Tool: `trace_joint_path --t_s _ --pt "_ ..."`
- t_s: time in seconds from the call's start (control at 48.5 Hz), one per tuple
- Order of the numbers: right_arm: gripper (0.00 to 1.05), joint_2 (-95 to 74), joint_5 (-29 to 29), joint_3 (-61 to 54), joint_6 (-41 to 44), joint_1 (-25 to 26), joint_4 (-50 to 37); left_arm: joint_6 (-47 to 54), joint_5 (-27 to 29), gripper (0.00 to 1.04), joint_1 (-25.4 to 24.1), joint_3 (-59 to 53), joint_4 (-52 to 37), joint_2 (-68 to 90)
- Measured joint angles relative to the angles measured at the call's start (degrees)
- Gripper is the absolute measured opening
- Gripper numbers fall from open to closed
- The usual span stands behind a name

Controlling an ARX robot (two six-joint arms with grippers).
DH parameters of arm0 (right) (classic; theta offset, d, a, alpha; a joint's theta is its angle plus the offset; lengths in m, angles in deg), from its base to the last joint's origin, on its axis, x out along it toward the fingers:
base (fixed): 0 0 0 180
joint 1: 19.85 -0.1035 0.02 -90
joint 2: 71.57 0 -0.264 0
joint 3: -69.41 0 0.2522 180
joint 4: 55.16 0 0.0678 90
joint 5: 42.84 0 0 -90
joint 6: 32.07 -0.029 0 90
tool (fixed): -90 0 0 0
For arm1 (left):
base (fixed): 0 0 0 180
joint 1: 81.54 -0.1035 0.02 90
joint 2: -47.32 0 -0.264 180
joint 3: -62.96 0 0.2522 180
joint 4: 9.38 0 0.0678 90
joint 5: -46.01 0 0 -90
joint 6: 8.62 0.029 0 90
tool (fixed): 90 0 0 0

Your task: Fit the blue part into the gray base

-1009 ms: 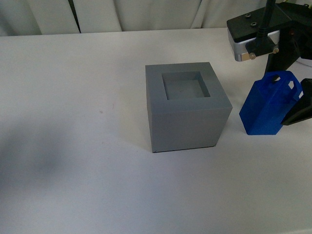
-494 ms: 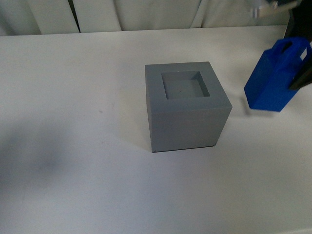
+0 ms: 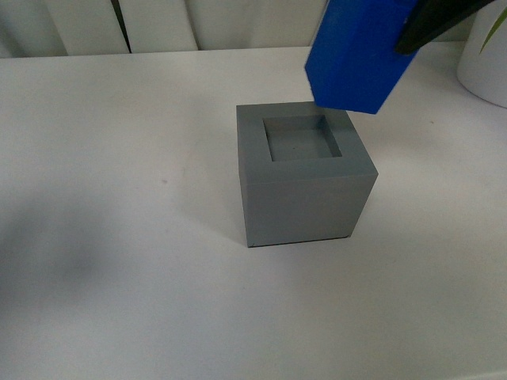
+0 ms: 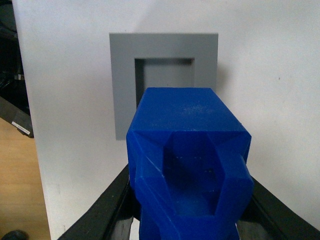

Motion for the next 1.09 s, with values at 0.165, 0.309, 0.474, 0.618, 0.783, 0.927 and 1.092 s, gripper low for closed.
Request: trace_joint_path --t_s 0.165,0.309,0.474,0.618,0.783,0.927,1.092 --pt "0.46 -0.9 -0.7 0.5 -0.3 -3.0 0.2 0.0 0.0 0.99 0.0 0.0 0.0 0.0" --pt "0.46 -2.1 -1.7 0.4 -0.4 -3.9 0.1 0.0 0.0 0.99 0.0 0.0 0.0 0.0" --pt "0.46 -3.0 -2.6 0.3 -0.4 -4.4 0.0 0.0 0.0 0.99 0.0 0.0 0.0 0.0" --pt "0.46 -3.6 -3.0 0.3 -0.4 -4.6 0.0 0.0 0.0 0.99 0.0 0.0 0.0 0.0" --pt "0.46 -3.7 -3.7 -0.1 -0.4 -4.8 -0.1 0.0 0.0 0.99 0.0 0.0 0.0 0.0" --pt "0.46 -3.9 -3.7 -0.3 -0.4 -4.9 -0.4 0.0 0.0 0.99 0.0 0.0 0.0 0.0" --pt "0.46 -3.9 -3.7 -0.3 -0.4 -5.0 -0.3 0.0 0.0 0.99 0.0 0.0 0.0 0.0"
